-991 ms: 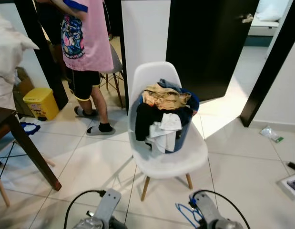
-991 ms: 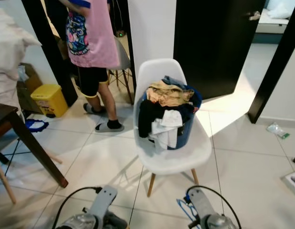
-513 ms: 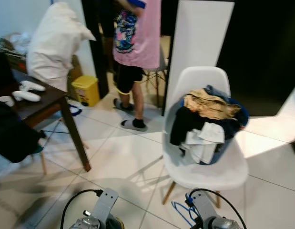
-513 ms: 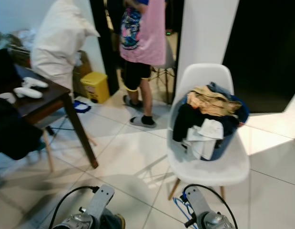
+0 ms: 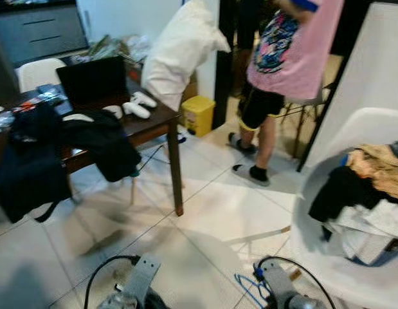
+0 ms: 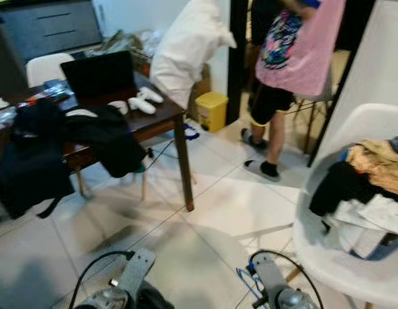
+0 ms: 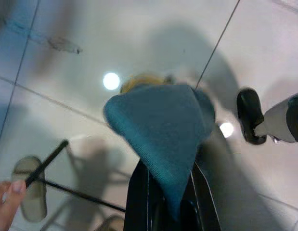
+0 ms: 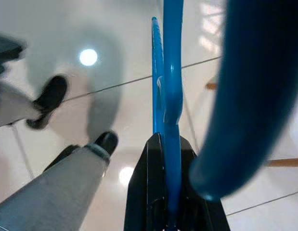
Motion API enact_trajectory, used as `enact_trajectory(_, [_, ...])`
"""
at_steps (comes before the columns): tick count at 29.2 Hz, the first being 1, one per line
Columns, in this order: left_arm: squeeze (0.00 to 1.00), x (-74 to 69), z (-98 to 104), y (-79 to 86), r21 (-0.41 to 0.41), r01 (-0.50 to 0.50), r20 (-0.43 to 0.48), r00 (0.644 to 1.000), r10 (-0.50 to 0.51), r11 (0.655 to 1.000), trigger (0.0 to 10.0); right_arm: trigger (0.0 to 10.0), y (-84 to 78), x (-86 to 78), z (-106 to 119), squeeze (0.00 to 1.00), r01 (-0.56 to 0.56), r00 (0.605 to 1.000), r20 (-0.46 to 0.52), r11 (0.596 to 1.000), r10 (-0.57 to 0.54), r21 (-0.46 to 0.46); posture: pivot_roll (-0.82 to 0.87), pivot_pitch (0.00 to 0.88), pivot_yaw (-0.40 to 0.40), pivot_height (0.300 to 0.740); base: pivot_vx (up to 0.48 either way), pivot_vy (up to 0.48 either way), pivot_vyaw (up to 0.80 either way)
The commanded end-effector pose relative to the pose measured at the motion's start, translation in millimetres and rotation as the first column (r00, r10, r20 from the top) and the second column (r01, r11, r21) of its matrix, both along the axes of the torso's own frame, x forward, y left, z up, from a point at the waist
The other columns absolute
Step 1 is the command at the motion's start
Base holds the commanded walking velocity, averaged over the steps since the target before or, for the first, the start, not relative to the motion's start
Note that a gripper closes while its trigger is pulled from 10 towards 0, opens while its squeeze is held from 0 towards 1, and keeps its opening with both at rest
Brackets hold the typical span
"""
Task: Hang hanger
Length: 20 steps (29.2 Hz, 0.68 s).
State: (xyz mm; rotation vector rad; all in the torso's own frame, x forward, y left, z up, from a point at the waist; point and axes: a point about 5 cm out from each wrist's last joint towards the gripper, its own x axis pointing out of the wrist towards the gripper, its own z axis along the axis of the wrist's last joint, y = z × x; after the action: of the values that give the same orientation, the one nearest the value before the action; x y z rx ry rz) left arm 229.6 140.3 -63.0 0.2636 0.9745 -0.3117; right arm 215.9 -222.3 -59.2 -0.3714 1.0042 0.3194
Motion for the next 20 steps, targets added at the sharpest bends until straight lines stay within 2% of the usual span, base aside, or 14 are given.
enact_trajectory(1, [0.0,-2.4,-1.5,6.4,0.018,-0.009,-0.002,1.0,0.009,1.0,10.0,10.0,6.4,3.2,0.7,0.0,0.007,1.0,0.026,1.0,-0.007,0.023,-0.01,0.0,-0.013,0.74,0.0,0.0,0.69])
enact_trajectory(4, [0.0,-2.1,-1.3,6.6,0.018,-0.025,0.008,1.0,0.024,1.0,10.0,10.0,5.5,3.8,1.1,0.0,0.027,0.999,0.044,0.999,-0.028,0.022,-0.01,0.0,-0.013,0.74,0.182,0.0,0.23])
enact_trajectory(15, [0.0,-1.0,-0.7,7.4,0.016,-0.072,0.037,0.997,0.072,0.997,10.0,10.0,5.2,4.4,1.6,0.0,0.036,0.998,0.054,0.999,-0.037,0.024,0.0,0.0,-0.015,0.74,0.385,0.0,0.0])
enact_trajectory(17, [0.0,-0.1,0.3,6.9,-0.029,-0.148,0.079,0.986,0.15,0.989,10.0,10.0,5.2,4.2,1.6,0.0,0.087,0.993,0.074,0.994,-0.092,0.061,0.0,0.0,-0.016,0.74,0.394,0.0,0.0])
enact_trajectory(19, [0.0,2.5,3.2,6.1,-0.091,-0.202,0.139,0.967,0.213,0.975,10.0,10.0,6.4,3.4,1.3,0.0,0.185,0.975,0.097,0.972,-0.2,0.146,0.0,0.0,-0.014,0.74,0.394,0.0,0.0])
enact_trajectory(20, [0.0,4.5,5.7,4.5,-0.139,-0.207,0.173,0.958,0.23,0.968,10.0,10.0,7.9,2.8,1.2,0.0,0.247,0.956,0.104,0.946,-0.273,0.212,-0.01,0.0,-0.01,0.74,0.398,0.0,0.0])
